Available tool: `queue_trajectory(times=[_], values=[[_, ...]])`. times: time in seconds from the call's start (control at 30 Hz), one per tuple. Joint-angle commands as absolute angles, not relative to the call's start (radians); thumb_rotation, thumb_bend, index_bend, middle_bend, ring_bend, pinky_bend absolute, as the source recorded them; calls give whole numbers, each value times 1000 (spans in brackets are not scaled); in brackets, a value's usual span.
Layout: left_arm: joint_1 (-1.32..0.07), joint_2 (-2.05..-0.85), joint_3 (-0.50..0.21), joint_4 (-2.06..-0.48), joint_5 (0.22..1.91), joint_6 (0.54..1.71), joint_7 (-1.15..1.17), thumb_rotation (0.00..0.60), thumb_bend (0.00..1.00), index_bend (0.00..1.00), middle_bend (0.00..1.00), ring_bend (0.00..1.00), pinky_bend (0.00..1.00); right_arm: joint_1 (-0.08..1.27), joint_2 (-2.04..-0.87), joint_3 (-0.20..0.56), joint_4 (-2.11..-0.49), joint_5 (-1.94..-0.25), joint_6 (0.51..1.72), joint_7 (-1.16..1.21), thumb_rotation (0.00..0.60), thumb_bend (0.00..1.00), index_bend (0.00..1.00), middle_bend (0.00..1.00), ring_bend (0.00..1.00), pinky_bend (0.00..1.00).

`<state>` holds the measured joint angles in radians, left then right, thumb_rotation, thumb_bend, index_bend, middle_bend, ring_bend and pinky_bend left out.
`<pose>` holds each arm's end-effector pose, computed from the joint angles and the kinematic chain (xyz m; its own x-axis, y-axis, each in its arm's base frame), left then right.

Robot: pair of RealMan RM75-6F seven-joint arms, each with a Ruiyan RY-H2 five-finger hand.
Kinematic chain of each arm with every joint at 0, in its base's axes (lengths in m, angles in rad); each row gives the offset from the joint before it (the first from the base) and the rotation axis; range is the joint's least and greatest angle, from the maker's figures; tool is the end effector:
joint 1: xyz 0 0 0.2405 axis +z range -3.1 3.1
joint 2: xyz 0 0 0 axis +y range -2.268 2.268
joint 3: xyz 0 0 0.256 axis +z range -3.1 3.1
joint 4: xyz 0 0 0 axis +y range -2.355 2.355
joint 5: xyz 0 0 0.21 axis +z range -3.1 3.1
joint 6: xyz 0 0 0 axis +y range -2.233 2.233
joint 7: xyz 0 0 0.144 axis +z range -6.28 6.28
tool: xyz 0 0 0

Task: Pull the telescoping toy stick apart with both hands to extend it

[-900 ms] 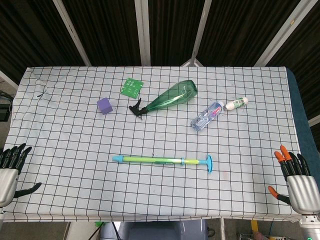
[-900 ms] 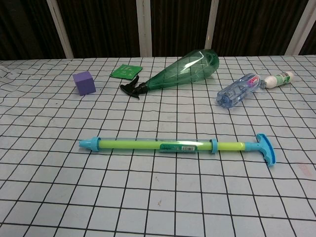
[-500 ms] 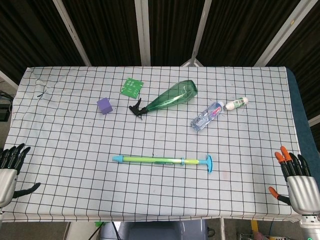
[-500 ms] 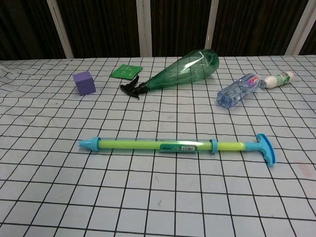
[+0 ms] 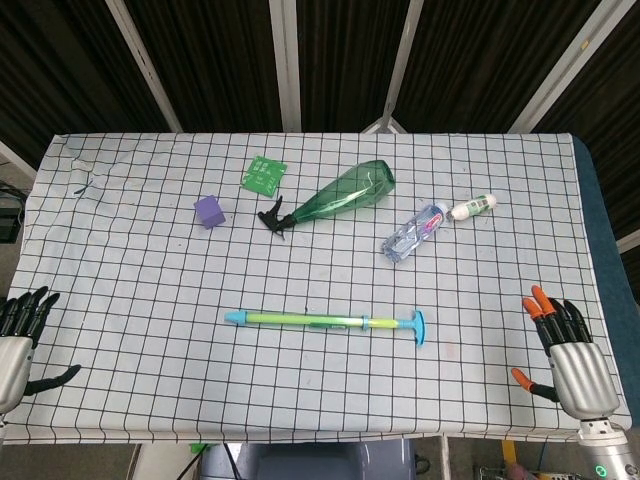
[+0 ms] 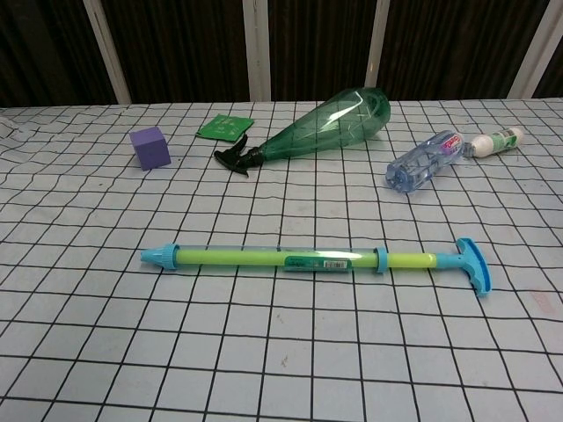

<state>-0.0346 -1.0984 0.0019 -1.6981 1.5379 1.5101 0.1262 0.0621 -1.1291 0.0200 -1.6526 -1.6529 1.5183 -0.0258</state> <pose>-0.3014 0.1538 0.1525 0.4535 0.0505 0.8898 0.8911 -0.0058 -0.4538 -0.2860 -0.1657 0.1448 0.3811 -0.0066 0.9245 -0.9156 -0.1415 0.3765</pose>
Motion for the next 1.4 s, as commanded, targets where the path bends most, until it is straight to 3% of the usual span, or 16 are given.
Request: queue_trajectory(times=[0.03,0.17,0.3,0.97,1.4], values=[[-37,-1099,4,-1699,1543,1508,130,600,0,0,0,0,0,96,-1153,41,-1679,-1650,1484,-73,600,192,159,0,0,0],[-40,-1099,9,-1703,1548,1500,137,600,1,0,0,0,0,139,-1194,70,-1718,-1613,1424,-138,600,192,290,27,0,0],[-40,-1095,13,-1703,1551,1496,132,600,3,0,0,0,0,187,-1252,99,-1736,-1557,1351,-223,600,192,355,61,0,0],[-49,-1085,8,-1707,1532,1477,108,600,3,0,0,0,0,334,-1565,157,-1615,-1326,1185,-530,600,196,428,94,0,0],[-52,-1081,7,-1710,1522,1467,93,600,4,0,0,0,0,375,-1657,170,-1519,-1269,1169,-555,600,290,498,119,0,0]])
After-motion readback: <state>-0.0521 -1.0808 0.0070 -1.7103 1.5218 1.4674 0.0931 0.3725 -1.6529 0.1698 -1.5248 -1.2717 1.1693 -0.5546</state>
